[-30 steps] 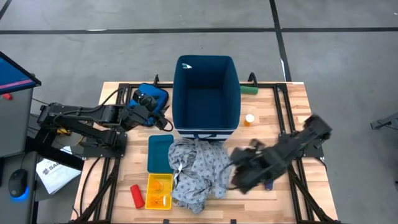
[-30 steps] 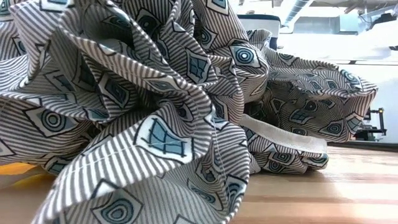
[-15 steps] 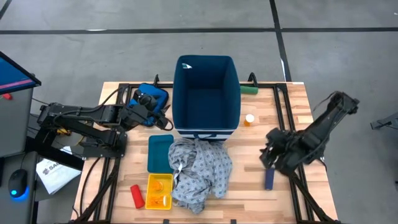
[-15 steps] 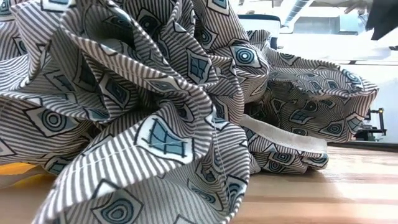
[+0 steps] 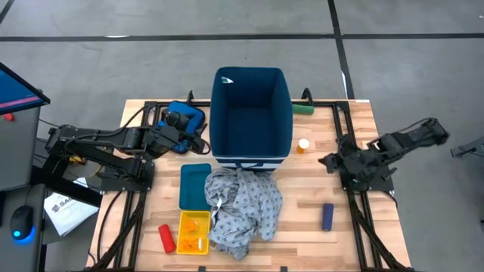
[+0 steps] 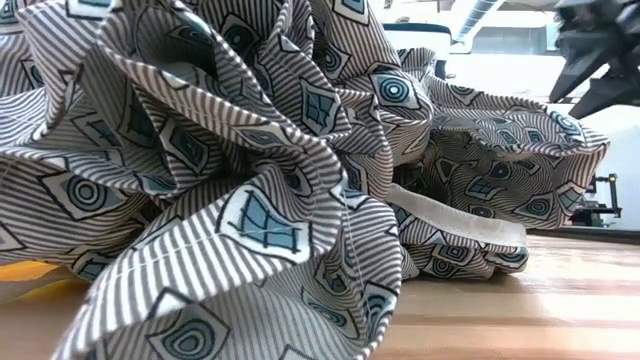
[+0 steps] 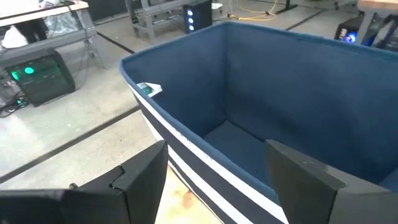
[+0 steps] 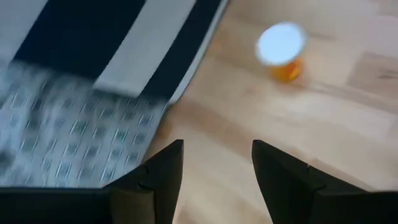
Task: Pick & place medical supplies in basket/bin
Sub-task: Put the orange pill bottle into the yellow bin
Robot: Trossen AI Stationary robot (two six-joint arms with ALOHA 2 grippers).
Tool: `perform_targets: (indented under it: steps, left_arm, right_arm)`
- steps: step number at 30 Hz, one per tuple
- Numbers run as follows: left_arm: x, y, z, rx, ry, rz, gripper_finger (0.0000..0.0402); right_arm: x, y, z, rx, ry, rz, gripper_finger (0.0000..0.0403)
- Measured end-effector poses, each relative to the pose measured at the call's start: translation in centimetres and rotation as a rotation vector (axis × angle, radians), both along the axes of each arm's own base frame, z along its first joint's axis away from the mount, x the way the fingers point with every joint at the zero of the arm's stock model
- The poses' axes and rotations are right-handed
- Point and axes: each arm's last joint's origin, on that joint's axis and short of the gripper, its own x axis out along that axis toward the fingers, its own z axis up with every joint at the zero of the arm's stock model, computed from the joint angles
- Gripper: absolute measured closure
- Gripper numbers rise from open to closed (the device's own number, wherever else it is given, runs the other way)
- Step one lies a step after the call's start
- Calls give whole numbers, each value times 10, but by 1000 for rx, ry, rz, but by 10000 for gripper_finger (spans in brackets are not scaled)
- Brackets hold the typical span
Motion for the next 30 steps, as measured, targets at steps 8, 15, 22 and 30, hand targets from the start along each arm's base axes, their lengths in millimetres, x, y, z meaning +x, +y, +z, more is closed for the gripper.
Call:
perform_targets:
  steps: [8,15,22,30]
  left_arm:
    - [2,3,5,1,-65,21,147]
    - [3,9,8,0,-101,46,147]
    - [4,8,8,-12,-104,21,147]
    - [5,8,12,-15,-157,18,147]
  right_arm:
    - [25,-21,-14,99,177,-220,232]
    - [62,-52,-31,247,182,-475,222]
    - [64,-77,-41,360,173,-761,227]
    - [59,-78,-36,516,-38,-1098,236]
